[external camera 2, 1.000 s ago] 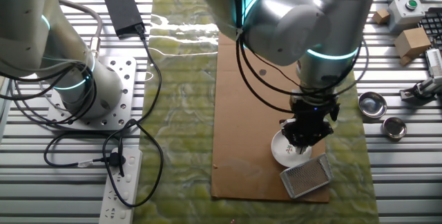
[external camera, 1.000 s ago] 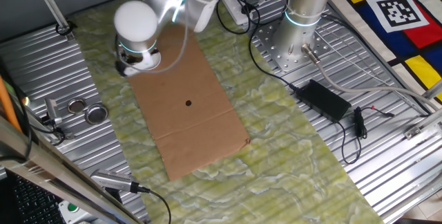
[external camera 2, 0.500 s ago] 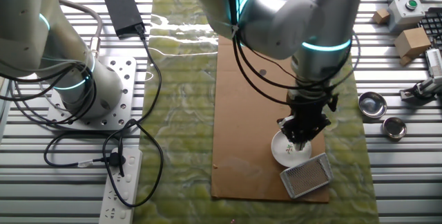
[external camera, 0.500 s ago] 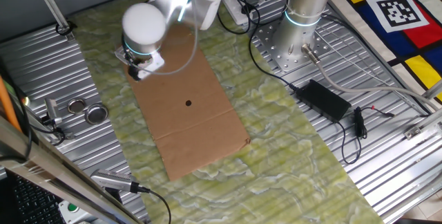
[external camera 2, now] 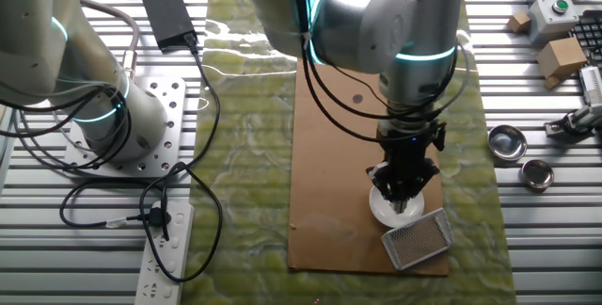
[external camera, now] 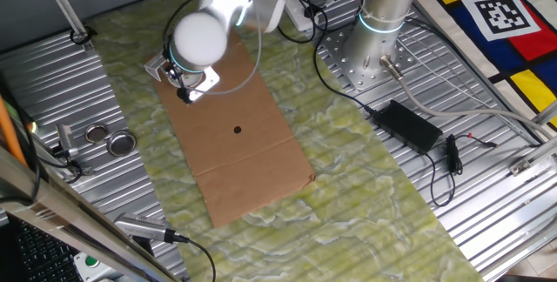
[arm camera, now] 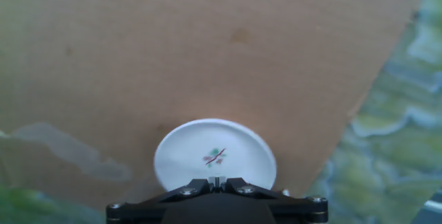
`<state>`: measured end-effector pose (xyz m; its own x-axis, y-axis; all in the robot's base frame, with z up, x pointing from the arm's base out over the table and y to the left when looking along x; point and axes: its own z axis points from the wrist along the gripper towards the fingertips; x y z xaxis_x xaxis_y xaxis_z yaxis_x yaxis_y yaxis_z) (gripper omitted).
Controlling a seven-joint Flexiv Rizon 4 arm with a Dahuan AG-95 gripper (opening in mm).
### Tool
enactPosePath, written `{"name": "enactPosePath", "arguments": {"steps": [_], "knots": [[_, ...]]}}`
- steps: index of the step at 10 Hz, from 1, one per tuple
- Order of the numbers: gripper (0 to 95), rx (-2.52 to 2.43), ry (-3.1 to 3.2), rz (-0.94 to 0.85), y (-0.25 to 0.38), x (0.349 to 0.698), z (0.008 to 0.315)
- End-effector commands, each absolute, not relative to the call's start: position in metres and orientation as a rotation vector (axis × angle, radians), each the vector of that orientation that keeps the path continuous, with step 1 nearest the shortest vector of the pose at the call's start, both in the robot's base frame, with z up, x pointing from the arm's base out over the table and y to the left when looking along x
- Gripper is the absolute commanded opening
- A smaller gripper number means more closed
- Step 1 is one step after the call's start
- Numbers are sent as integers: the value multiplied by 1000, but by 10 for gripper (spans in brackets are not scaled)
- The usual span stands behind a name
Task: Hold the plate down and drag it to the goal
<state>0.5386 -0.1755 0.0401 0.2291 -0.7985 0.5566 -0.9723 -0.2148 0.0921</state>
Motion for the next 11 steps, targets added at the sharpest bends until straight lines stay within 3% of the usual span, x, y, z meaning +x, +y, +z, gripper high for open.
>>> {"name": "enactPosePath", "arguments": {"steps": [1,11], "knots": [[0,2000,-1840,508,-176,538,39],[0,2005,-1730,575,-179,543,28]]}}
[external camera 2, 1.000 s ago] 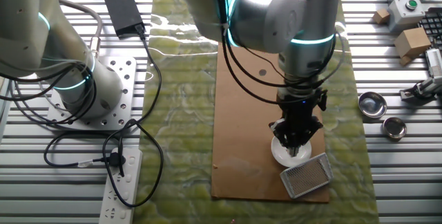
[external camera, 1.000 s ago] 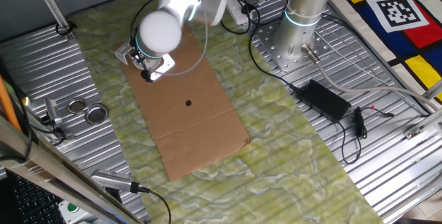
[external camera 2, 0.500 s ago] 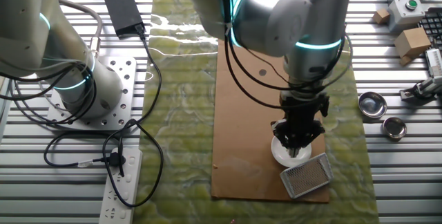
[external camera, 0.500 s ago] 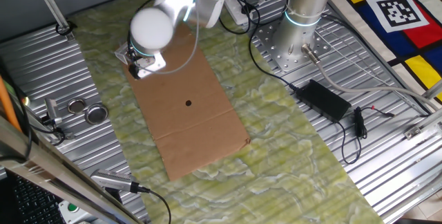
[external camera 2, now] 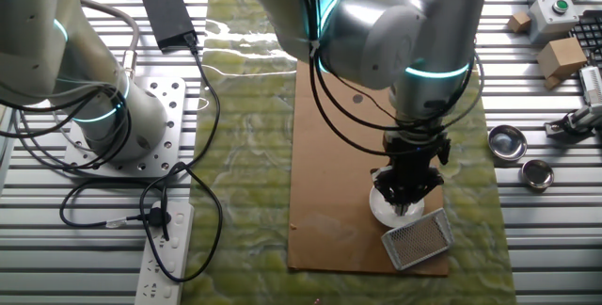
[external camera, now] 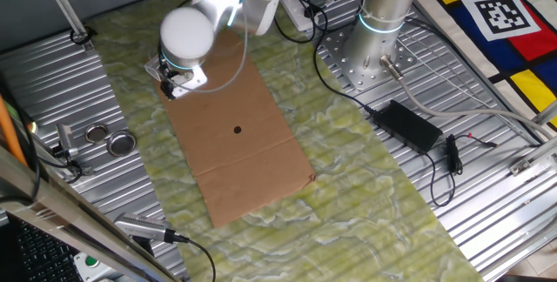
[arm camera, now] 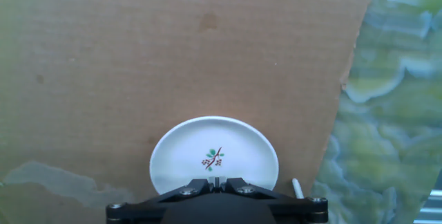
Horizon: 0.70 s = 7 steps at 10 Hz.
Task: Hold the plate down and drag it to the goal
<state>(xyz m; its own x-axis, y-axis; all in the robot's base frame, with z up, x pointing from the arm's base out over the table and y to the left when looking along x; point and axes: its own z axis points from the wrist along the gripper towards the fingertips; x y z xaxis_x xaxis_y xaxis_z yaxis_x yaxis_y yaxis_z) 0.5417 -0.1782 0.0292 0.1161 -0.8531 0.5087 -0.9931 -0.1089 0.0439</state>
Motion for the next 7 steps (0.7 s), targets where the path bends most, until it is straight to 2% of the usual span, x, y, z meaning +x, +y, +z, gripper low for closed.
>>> {"name": "enactPosePath", "arguments": {"steps": [1,7], "knots": [[0,2003,-1729,579,-179,544,27],[0,1999,-1742,573,-179,551,25]]}}
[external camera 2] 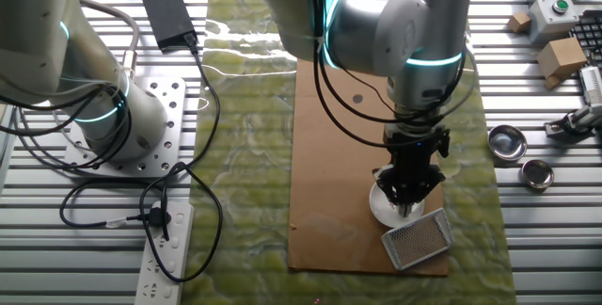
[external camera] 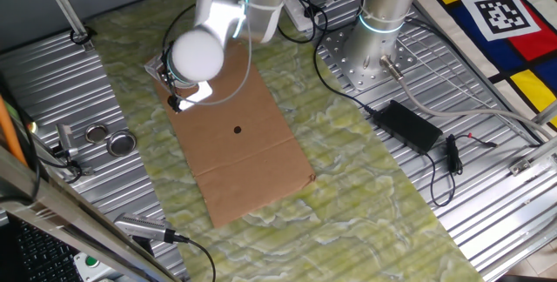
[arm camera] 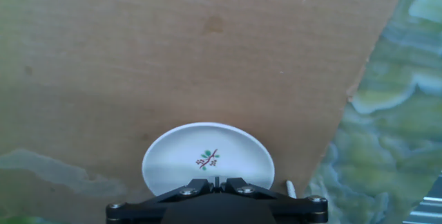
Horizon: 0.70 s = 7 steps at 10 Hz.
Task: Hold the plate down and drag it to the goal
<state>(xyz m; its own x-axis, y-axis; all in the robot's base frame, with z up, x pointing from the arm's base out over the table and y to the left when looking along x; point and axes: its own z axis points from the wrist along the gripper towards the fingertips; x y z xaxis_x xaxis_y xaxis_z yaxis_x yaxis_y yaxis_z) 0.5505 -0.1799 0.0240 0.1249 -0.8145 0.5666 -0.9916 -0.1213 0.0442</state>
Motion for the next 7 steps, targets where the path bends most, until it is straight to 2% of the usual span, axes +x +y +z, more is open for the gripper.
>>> {"name": "enactPosePath", "arguments": {"steps": [1,7], "knots": [[0,2000,-1739,572,-179,551,25],[0,1997,-1735,583,-179,555,24]]}}
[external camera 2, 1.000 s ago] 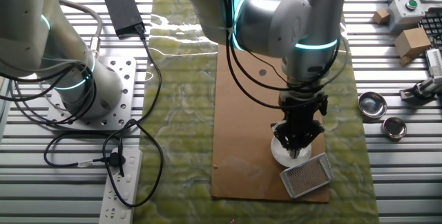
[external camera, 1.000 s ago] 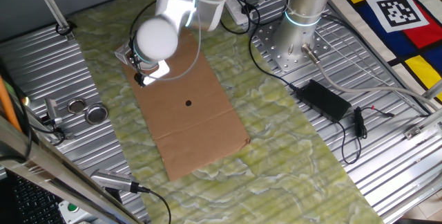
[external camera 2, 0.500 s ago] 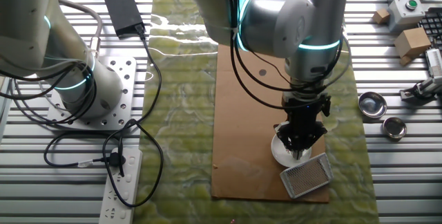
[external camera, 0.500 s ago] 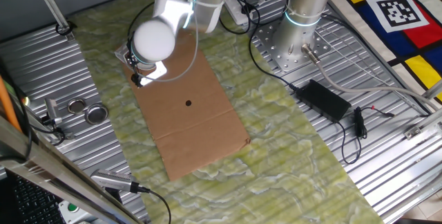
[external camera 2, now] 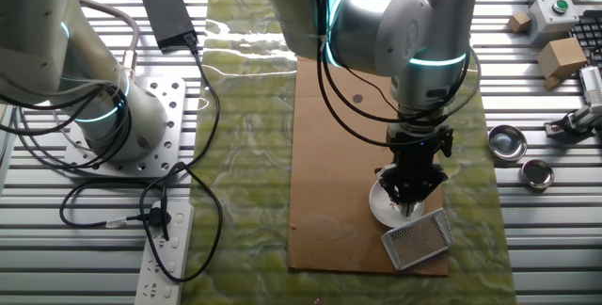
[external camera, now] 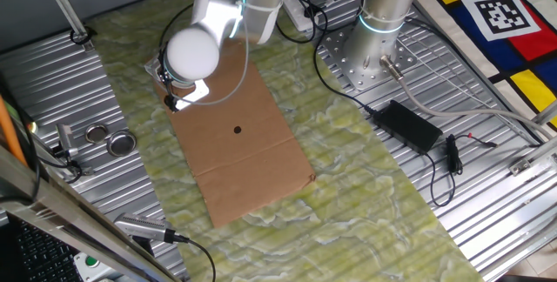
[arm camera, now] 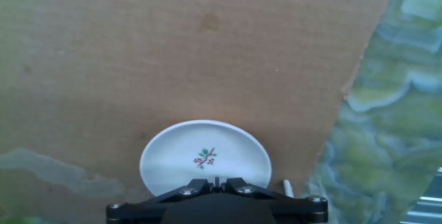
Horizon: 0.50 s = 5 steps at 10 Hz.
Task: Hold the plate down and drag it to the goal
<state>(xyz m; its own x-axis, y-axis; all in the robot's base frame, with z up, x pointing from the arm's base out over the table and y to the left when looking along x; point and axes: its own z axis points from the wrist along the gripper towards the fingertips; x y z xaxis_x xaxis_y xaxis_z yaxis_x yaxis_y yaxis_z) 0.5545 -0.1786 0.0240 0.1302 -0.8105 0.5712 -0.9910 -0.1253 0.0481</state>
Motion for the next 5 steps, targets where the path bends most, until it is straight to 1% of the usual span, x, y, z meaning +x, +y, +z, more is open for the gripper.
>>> {"name": "enactPosePath", "arguments": {"steps": [1,5], "knots": [[0,1996,-1734,587,-179,555,24],[0,2006,-1719,595,-185,557,23]]}}
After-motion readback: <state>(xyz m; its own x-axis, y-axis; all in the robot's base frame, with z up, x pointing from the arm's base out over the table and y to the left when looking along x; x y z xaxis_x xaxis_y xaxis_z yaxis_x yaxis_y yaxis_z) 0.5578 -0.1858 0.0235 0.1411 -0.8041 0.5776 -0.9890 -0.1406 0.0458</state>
